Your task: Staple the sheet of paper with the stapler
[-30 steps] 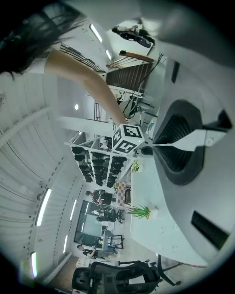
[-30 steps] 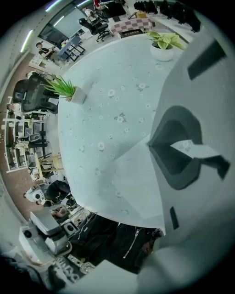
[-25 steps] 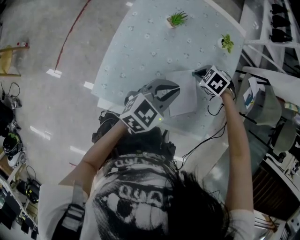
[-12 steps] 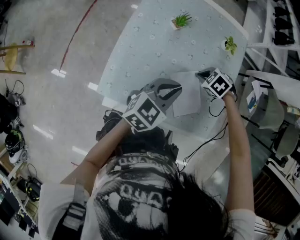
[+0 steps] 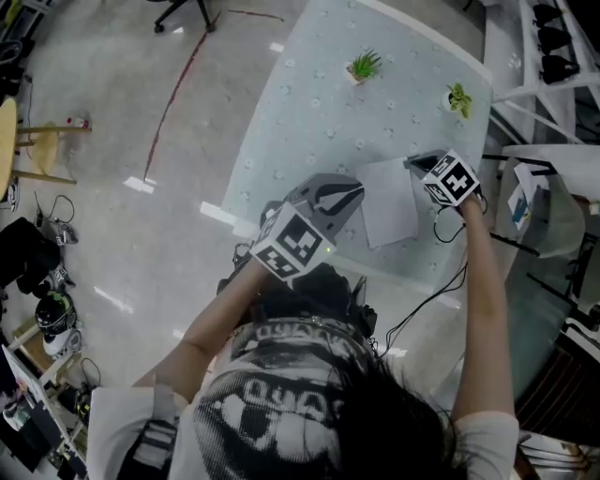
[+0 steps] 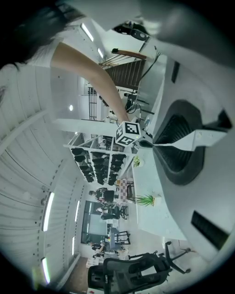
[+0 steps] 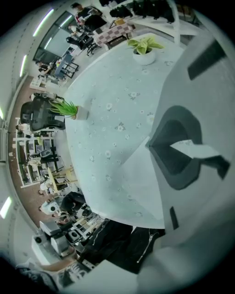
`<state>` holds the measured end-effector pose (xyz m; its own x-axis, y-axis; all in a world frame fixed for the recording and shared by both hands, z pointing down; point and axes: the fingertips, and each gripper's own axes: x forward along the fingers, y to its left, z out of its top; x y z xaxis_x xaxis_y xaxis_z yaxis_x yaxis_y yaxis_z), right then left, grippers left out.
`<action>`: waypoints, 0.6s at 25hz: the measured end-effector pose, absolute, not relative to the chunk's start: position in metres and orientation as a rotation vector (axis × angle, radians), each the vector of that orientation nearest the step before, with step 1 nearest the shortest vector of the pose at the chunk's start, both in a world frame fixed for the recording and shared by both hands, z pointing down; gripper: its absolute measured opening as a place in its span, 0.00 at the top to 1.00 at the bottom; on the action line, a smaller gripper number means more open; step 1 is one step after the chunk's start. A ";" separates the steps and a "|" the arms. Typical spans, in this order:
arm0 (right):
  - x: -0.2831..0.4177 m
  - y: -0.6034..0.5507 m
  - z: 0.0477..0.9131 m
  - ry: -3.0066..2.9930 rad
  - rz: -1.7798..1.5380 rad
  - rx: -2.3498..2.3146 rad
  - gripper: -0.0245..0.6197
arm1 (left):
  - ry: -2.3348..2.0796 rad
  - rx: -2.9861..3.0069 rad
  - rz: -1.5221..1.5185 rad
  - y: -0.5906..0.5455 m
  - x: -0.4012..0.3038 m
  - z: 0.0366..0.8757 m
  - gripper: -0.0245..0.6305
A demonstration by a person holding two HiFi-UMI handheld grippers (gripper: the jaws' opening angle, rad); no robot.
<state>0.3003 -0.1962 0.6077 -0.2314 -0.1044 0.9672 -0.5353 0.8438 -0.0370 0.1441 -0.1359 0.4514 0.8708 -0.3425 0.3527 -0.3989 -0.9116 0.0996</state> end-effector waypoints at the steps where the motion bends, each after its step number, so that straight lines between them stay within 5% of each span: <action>1: 0.299 -0.195 0.604 -1.796 0.446 0.530 0.96 | -0.571 2.877 0.501 -0.134 0.141 0.450 0.94; 15: 0.211 -0.159 0.516 -2.117 0.503 1.065 0.97 | -0.429 2.948 0.517 -0.113 0.104 0.431 0.94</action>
<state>0.2113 -0.1588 0.5161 -0.4135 -0.5362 0.7359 -0.8099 0.5859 -0.0282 0.1035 -0.1135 0.4313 0.9015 -0.2557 0.3491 -0.2961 -0.9528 0.0668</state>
